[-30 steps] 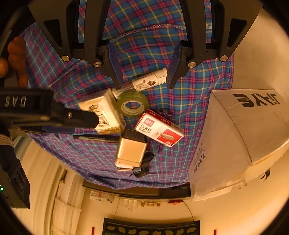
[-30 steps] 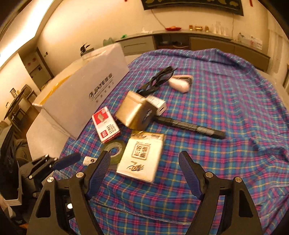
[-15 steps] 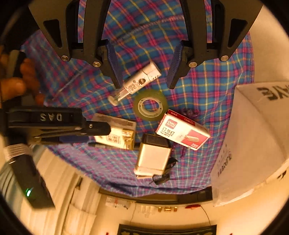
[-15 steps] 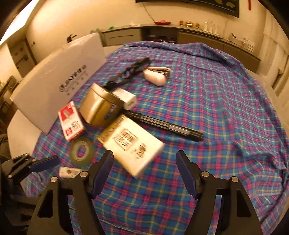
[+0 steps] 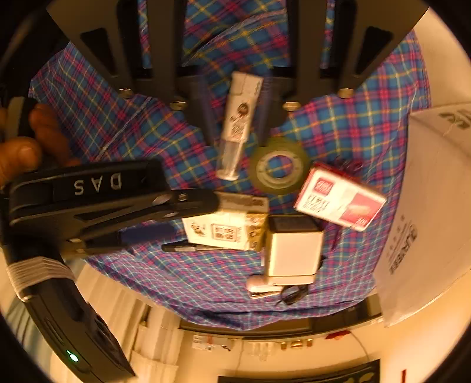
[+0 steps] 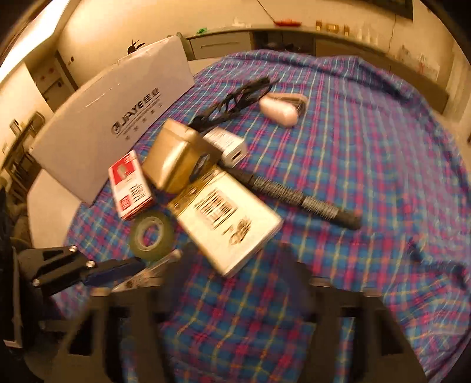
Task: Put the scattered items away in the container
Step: 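Grasp the white tube with the left tool while the right tool grasps the white tissue pack, then carry the white tube and tissue pack over the white cardboard box with both tools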
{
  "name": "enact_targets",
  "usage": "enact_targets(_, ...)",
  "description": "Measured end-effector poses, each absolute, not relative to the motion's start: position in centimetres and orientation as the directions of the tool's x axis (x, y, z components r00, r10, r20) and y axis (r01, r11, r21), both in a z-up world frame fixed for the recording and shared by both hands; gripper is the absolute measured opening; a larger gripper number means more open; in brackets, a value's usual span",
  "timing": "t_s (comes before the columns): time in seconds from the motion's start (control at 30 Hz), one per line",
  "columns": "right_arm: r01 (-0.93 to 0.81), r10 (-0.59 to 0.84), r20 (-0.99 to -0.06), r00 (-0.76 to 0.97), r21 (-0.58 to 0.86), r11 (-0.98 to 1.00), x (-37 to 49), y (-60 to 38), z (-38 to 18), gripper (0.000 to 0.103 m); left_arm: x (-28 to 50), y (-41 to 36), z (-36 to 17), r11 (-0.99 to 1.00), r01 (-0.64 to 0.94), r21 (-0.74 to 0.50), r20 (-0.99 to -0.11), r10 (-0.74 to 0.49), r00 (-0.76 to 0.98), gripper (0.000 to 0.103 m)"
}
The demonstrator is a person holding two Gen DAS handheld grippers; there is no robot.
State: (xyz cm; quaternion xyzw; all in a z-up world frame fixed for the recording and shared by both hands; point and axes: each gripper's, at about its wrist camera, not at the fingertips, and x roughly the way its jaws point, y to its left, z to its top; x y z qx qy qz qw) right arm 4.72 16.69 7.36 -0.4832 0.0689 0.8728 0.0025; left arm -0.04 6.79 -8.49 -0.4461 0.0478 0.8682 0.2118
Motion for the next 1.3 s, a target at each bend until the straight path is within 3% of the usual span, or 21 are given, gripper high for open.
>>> enact_targets(0.13,-0.019,-0.031,-0.835,-0.55,0.05,-0.999,2.7,16.1,6.7,0.084,-0.5,8.4,-8.6,-0.901,-0.432,-0.034,-0.802,0.283,-0.527,0.042)
enact_targets(0.2,0.005,-0.037,-0.834,-0.551,0.041,-0.999,2.0,15.9,6.1,0.078,-0.8,8.6,-8.5,-0.904,-0.426,-0.034,-0.804,0.278,-0.526,0.02)
enact_targets(0.27,0.032,-0.08,-0.842,-0.533,0.075,-0.997,2.3,15.4,5.8,0.066,-0.9,8.1,-8.4,-0.908,-0.413,-0.064,-0.806,0.291,-0.516,0.019)
enact_targets(0.33,0.036,-0.114,-0.841,-0.529,0.112,-0.993,2.7,15.3,5.9,0.063,-0.9,7.6,-8.3,-0.913,-0.397,-0.091,-0.805,0.302,-0.51,0.019)
enact_targets(0.77,-0.033,-0.193,-0.813,-0.549,0.252,-0.967,5.0,16.3,7.5,0.062,1.4,4.0,-7.1,-0.932,-0.309,-0.188,-0.793,0.329,-0.512,0.019)
enact_targets(1.3,-0.009,-0.206,-0.776,-0.597,0.263,-0.965,6.6,11.5,10.1,0.062,1.6,-1.6,-2.6,-0.943,-0.239,-0.23,-0.707,0.331,-0.624,0.019)
